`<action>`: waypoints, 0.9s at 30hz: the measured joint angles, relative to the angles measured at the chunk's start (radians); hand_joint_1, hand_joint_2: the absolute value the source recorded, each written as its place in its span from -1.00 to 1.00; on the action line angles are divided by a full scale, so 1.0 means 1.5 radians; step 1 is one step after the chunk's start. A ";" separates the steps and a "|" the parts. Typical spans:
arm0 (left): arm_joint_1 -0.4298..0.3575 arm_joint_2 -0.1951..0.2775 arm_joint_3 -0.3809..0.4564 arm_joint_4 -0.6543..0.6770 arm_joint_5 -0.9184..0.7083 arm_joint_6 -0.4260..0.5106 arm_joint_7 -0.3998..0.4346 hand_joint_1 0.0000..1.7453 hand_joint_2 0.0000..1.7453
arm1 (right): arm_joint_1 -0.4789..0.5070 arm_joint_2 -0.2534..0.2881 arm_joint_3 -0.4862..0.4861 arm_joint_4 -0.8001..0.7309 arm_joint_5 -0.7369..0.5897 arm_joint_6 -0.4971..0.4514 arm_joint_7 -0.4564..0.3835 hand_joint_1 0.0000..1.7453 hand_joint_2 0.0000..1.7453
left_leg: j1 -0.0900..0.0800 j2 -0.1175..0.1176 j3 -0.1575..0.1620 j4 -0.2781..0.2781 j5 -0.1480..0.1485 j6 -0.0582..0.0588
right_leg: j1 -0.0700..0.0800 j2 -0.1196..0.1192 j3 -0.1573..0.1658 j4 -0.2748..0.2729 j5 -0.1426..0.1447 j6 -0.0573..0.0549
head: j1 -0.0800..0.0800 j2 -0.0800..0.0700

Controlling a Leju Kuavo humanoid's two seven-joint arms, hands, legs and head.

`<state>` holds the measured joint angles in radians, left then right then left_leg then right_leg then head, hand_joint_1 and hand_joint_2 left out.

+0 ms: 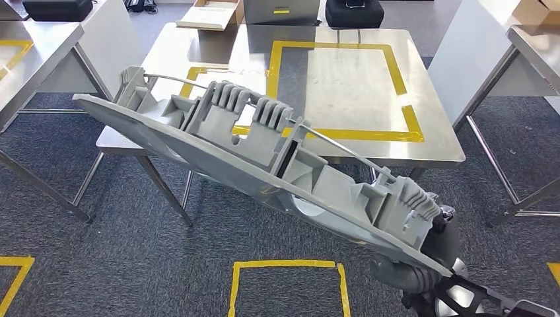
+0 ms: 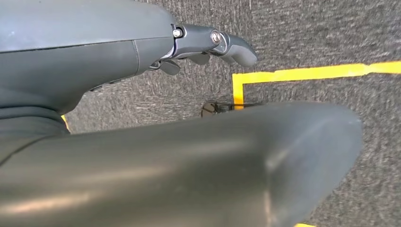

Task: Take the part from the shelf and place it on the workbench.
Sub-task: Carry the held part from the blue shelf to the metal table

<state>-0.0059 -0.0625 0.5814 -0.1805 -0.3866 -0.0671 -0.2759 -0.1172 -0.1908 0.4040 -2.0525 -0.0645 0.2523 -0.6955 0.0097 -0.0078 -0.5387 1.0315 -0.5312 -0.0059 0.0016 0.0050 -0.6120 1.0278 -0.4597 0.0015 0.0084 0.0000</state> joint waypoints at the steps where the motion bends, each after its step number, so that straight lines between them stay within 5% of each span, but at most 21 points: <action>1: 0.000 0.000 0.000 -0.001 0.000 0.000 0.000 -1.00 -1.00 | 0.000 0.000 0.000 0.000 0.001 -0.001 0.000 1.00 1.00 | 0.000 0.001 0.001 0.004 -0.003 -0.004 | -0.002 0.000 0.004 -0.003 -0.001 -0.004 | -0.001 0.000; 3: -0.002 0.000 0.000 -0.001 -0.001 0.000 0.001 -1.00 -1.00 | 0.000 0.001 0.000 0.000 0.001 -0.005 0.000 1.00 1.00 | 0.001 0.002 -0.020 0.050 -0.025 -0.010 | -0.005 -0.001 0.015 -0.009 -0.004 -0.011 | -0.005 0.000; 5: -0.002 0.000 0.000 -0.001 -0.004 0.000 0.001 -1.00 -1.00 | 0.001 0.002 0.000 0.000 0.003 -0.009 0.000 1.00 1.00 | 0.001 0.002 -0.070 0.139 -0.059 -0.015 | -0.005 -0.003 0.023 -0.010 -0.010 -0.016 | -0.008 0.000; 7: -0.001 0.000 0.000 -0.001 -0.008 0.000 0.002 -1.00 -1.00 | 0.005 0.003 0.000 -0.001 0.005 -0.012 0.000 1.00 1.00 | 0.002 0.002 -0.106 0.187 -0.059 -0.017 | -0.005 -0.002 0.032 -0.010 -0.018 -0.016 | -0.009 0.000; 8: 0.000 0.001 0.000 -0.002 -0.010 0.000 0.002 -1.00 -1.00 | 0.007 0.003 0.000 -0.002 0.006 -0.013 0.000 1.00 1.00 | 0.002 0.002 -0.107 0.175 -0.039 -0.017 | -0.005 -0.001 0.038 -0.010 -0.022 -0.015 | -0.010 0.000; 10: 0.000 0.002 0.000 -0.002 -0.012 0.000 0.002 -1.00 -1.00 | 0.010 0.003 0.000 -0.006 0.007 -0.016 0.000 1.00 1.00 | 0.004 0.002 -0.080 0.093 0.021 -0.016 | -0.006 0.000 0.052 -0.009 -0.033 -0.011 | -0.012 0.000; 12: 0.000 0.002 0.000 -0.002 -0.013 -0.001 0.002 -1.00 -1.00 | 0.010 0.003 0.000 -0.012 0.007 -0.019 -0.001 1.00 1.00 | 0.003 0.002 -0.053 0.024 0.050 -0.011 | -0.003 0.001 0.058 -0.006 -0.042 -0.004 | -0.014 0.000; 17: 0.000 0.002 0.000 -0.002 -0.016 -0.001 0.002 -1.00 -1.00 | 0.016 0.003 -0.004 -0.024 0.001 -0.018 0.000 1.00 1.00 | 0.003 0.002 -0.044 0.007 0.041 0.013 | -0.004 0.001 0.053 0.010 -0.058 0.015 | -0.010 0.000; 19: -0.001 0.002 0.000 -0.003 -0.019 -0.002 0.001 -1.00 -1.00 | 0.019 0.003 -0.009 -0.028 -0.003 -0.014 -0.001 1.00 1.00 | 0.004 0.003 -0.039 0.005 0.038 0.020 | -0.005 0.000 0.019 0.074 -0.084 0.021 | -0.006 0.000; 21: -0.001 0.002 0.000 -0.003 -0.022 -0.003 0.002 -1.00 -1.00 | 0.024 0.003 -0.014 -0.029 -0.006 -0.009 -0.001 1.00 1.00 | 0.003 0.005 -0.035 0.005 0.033 0.024 | -0.006 0.000 -0.036 0.159 -0.109 0.024 | -0.003 0.000; 23: -0.001 0.002 0.000 -0.003 -0.024 -0.004 0.002 -1.00 -1.00 | 0.031 0.003 -0.017 -0.031 -0.006 -0.007 0.000 1.00 1.00 | 0.003 0.007 -0.028 0.005 0.027 0.024 | -0.006 0.000 -0.065 0.183 -0.094 0.023 | -0.002 0.000; 25: -0.001 0.002 0.000 -0.003 -0.025 -0.005 0.003 -1.00 -1.00 | 0.035 0.003 -0.019 -0.035 -0.005 -0.004 0.000 1.00 1.00 | 0.002 0.009 -0.018 0.005 0.020 0.022 | -0.004 -0.005 -0.042 0.110 -0.037 0.016 | 0.000 0.000; 27: -0.001 0.001 0.000 -0.003 -0.027 -0.005 0.003 -1.00 -1.00 | 0.037 0.004 -0.020 -0.042 -0.004 -0.002 -0.001 1.00 1.00 | 0.000 0.011 -0.011 0.006 0.013 0.016 | 0.002 -0.018 -0.009 0.028 0.000 0.006 | 0.001 0.000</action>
<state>-0.0072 -0.0607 0.5814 -0.1850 -0.4269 -0.0750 -0.2717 -0.0614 -0.1847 0.3736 -2.1155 -0.0697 0.2499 -0.6966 0.0091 0.0085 -0.5547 1.0405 -0.5112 0.0187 0.0045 -0.0215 -0.6251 1.0696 -0.4601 0.0105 0.0097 0.0000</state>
